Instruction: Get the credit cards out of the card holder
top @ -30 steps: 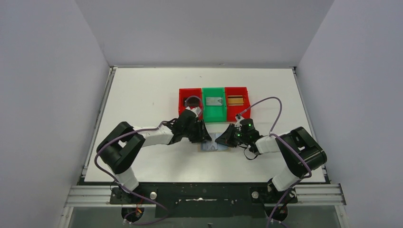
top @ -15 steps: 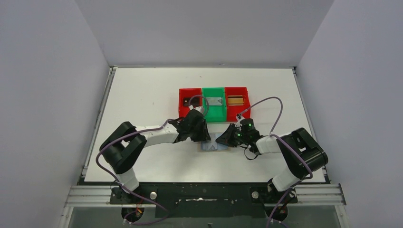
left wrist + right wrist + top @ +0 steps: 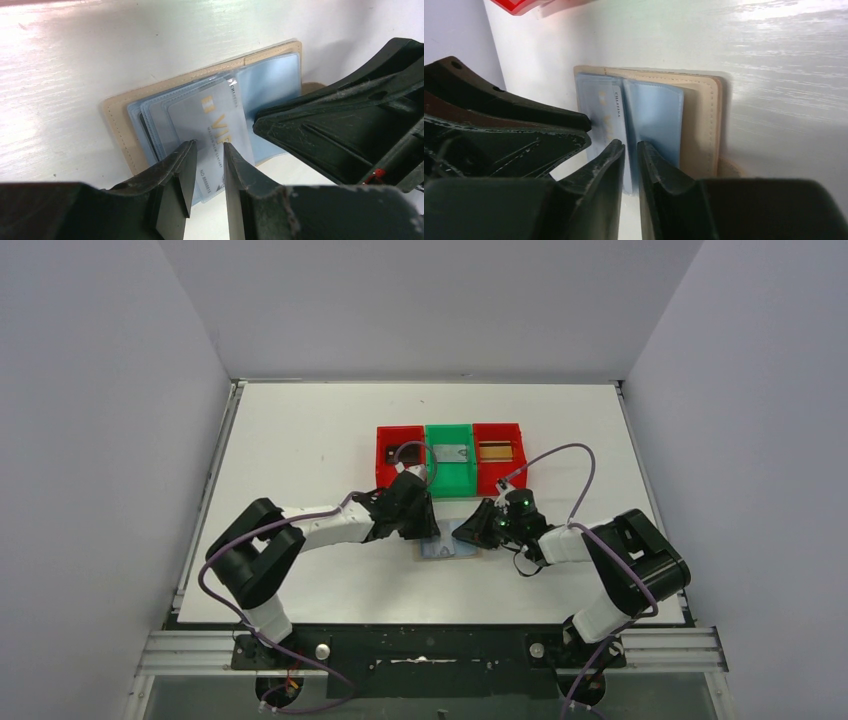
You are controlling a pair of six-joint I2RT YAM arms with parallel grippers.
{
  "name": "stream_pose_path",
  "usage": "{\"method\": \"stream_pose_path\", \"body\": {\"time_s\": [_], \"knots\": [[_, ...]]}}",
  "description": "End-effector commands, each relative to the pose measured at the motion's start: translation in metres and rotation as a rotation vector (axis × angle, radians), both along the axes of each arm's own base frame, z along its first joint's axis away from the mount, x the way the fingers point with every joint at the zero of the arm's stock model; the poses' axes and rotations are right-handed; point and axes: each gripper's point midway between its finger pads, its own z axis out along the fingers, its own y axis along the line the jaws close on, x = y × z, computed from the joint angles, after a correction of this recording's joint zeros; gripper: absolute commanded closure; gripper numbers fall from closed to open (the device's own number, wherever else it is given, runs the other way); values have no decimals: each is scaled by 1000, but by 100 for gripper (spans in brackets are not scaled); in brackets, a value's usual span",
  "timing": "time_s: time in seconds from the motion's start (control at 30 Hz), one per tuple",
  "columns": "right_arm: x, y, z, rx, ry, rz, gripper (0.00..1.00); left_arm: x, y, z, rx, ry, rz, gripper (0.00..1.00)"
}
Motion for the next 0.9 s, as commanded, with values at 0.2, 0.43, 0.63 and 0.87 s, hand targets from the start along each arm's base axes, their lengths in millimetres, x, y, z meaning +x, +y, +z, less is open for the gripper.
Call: {"method": "stream_pose_path", "body": {"time_s": [0.2, 0.43, 0.63, 0.87], "knots": [[6, 22, 16, 70, -55, 85, 68, -20, 25, -24, 94, 61, -2, 73], [1, 30, 6, 61, -23, 95, 78, -21, 26, -24, 92, 61, 1, 73], [4, 22, 10, 92, -36, 52, 90, -21, 27, -22, 91, 55, 6, 73], [5, 18, 15, 163, -29, 23, 94, -21, 28, -23, 94, 53, -1, 73]]}}
